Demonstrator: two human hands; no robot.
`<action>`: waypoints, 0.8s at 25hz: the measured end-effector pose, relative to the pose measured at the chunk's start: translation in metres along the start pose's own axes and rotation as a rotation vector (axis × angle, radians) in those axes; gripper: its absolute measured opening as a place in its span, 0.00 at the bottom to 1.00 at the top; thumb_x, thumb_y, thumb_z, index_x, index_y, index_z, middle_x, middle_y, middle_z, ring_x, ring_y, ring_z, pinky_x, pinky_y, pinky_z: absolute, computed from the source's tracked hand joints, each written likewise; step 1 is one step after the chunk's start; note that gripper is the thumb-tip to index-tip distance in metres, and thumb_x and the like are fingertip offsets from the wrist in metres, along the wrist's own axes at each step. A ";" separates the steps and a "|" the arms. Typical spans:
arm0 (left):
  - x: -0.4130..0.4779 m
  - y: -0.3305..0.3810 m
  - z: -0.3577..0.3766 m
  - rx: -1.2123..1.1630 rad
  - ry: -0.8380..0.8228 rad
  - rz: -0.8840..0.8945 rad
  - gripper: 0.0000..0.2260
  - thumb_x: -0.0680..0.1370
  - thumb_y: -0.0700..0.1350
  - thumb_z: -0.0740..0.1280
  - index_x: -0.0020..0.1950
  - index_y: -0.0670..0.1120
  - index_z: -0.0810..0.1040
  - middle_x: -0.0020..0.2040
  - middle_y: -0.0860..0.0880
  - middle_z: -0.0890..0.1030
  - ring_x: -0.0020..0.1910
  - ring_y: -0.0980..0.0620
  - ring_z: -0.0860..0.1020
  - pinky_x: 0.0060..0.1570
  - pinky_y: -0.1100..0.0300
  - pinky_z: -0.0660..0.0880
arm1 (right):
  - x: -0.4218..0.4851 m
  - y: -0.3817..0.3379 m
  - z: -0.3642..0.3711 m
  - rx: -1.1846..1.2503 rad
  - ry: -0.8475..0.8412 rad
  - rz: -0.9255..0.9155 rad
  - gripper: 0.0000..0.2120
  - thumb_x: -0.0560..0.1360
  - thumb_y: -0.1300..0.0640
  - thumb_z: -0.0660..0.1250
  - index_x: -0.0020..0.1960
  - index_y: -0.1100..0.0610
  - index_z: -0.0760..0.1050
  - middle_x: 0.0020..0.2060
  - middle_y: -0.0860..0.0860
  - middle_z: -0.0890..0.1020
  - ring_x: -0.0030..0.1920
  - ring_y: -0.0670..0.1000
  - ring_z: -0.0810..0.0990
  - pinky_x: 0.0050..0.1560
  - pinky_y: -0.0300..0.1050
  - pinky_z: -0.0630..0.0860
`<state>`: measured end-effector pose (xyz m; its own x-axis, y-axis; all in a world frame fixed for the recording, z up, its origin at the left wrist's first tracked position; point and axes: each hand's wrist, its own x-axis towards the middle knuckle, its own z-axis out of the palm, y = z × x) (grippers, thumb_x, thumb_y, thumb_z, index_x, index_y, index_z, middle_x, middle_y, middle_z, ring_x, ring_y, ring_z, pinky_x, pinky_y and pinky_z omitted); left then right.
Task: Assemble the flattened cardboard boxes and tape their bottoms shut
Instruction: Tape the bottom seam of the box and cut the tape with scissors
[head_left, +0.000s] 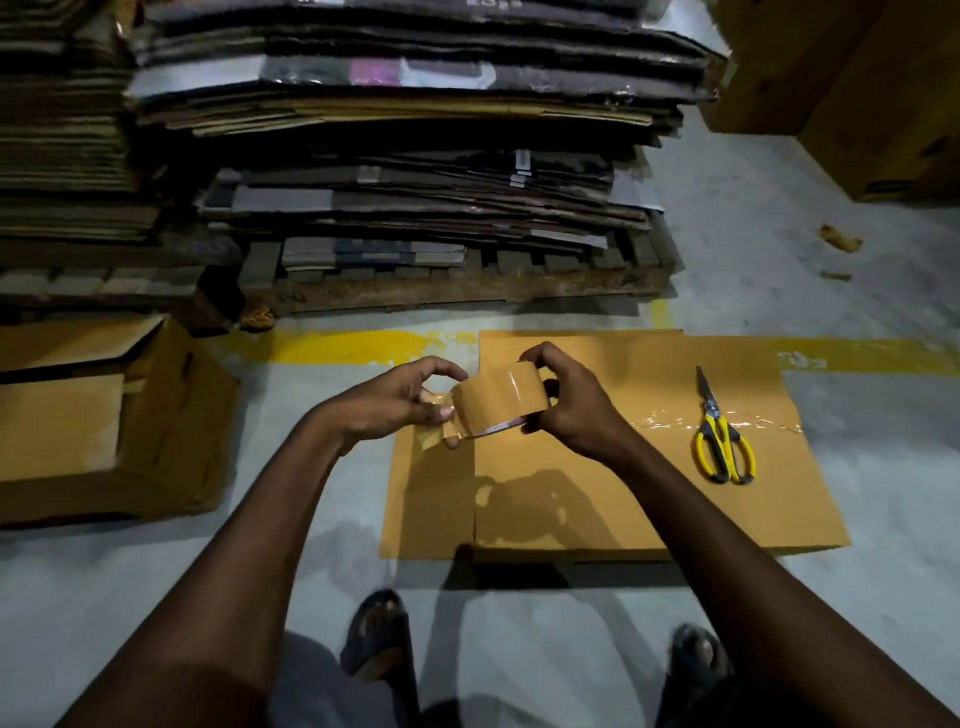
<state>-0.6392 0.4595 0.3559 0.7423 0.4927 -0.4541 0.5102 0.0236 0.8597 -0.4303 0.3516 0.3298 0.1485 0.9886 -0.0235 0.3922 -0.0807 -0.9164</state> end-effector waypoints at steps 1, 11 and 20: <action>0.011 -0.005 0.000 0.091 0.036 -0.038 0.09 0.78 0.41 0.67 0.56 0.51 0.72 0.44 0.41 0.84 0.44 0.48 0.82 0.45 0.61 0.73 | 0.005 0.005 -0.002 -0.146 0.032 -0.072 0.23 0.65 0.71 0.74 0.53 0.54 0.71 0.52 0.50 0.74 0.47 0.53 0.76 0.37 0.40 0.77; 0.057 -0.035 0.006 -0.143 0.366 -0.193 0.10 0.78 0.49 0.68 0.38 0.48 0.76 0.39 0.47 0.80 0.41 0.50 0.79 0.40 0.57 0.73 | 0.025 0.038 0.007 -0.358 0.135 0.000 0.21 0.66 0.63 0.76 0.54 0.58 0.69 0.49 0.51 0.73 0.48 0.52 0.73 0.41 0.53 0.75; 0.139 -0.056 -0.037 -0.182 0.435 -0.143 0.07 0.78 0.41 0.68 0.40 0.44 0.77 0.34 0.47 0.74 0.27 0.50 0.77 0.33 0.57 0.80 | 0.067 0.072 0.039 -0.210 0.124 0.190 0.28 0.68 0.58 0.77 0.60 0.54 0.65 0.49 0.48 0.71 0.48 0.49 0.72 0.38 0.37 0.68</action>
<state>-0.5809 0.5592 0.2529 0.4008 0.7900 -0.4640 0.4806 0.2499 0.8406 -0.4273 0.4169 0.2472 0.3414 0.9315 -0.1256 0.5238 -0.2995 -0.7974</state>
